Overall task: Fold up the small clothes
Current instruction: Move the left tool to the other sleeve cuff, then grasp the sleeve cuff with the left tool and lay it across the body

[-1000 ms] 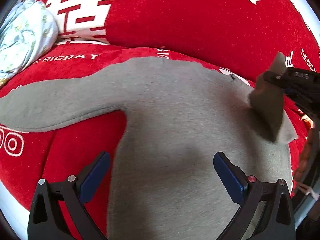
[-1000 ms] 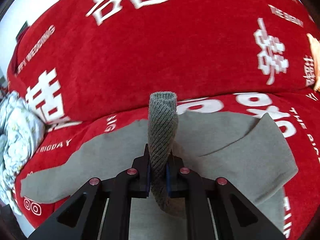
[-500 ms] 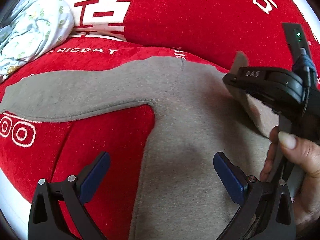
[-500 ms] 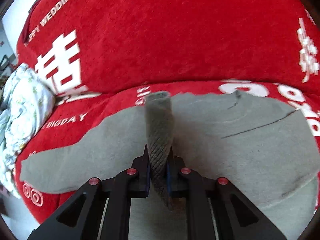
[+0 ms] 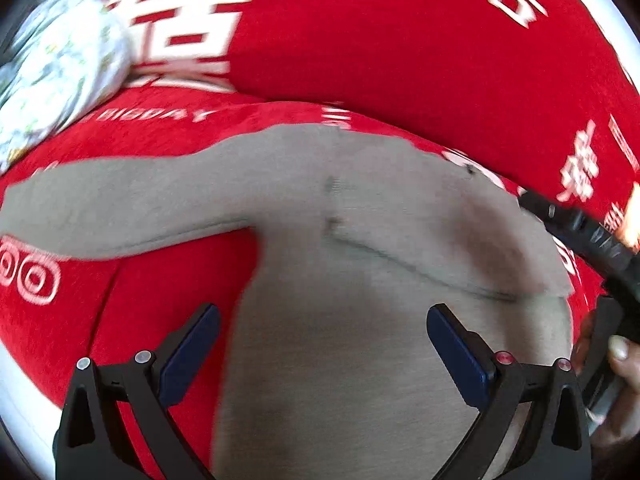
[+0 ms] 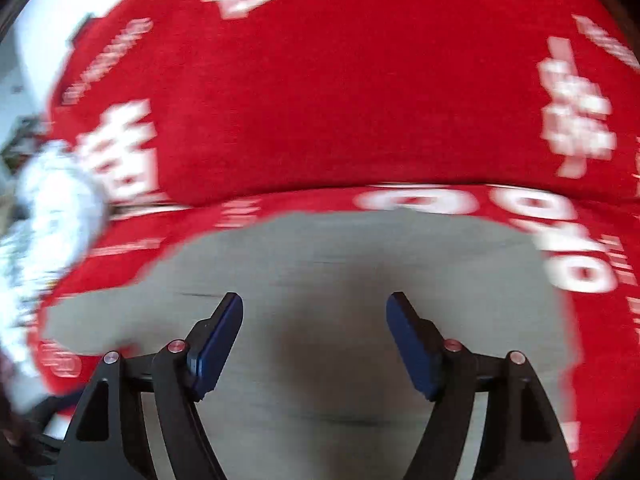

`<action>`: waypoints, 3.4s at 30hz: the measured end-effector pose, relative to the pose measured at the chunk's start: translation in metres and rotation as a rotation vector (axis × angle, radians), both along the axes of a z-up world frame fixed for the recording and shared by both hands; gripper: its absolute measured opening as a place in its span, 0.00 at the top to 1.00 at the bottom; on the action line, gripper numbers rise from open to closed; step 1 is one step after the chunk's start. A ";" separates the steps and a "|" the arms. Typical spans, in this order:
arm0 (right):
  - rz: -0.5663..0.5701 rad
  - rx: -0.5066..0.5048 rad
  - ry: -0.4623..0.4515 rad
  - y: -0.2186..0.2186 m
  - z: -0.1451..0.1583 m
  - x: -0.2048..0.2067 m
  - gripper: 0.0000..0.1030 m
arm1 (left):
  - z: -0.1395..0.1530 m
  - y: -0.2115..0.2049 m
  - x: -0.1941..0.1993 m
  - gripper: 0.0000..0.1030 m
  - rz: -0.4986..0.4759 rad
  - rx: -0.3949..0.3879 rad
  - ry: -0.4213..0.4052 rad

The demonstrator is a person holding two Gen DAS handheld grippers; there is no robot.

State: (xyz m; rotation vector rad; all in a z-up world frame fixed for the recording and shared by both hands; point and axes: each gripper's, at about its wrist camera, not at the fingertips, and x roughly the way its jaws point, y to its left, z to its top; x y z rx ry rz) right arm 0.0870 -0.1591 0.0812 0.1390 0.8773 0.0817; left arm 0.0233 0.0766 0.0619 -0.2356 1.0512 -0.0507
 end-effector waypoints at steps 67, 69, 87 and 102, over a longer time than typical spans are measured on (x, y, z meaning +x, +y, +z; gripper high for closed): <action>-0.018 -0.186 0.069 -0.018 -0.067 -0.019 0.00 | -0.049 0.366 0.004 0.88 0.681 -0.136 0.031; -0.019 -0.184 0.069 -0.018 -0.067 -0.019 0.00 | -0.042 0.366 0.002 0.88 0.688 -0.129 0.024; -0.026 -0.164 0.062 -0.017 -0.067 -0.019 0.01 | 0.044 0.228 0.045 0.88 0.397 0.011 -0.089; -0.031 -0.145 0.057 -0.018 -0.068 -0.020 0.01 | 0.056 0.074 0.073 0.88 0.149 -0.006 -0.052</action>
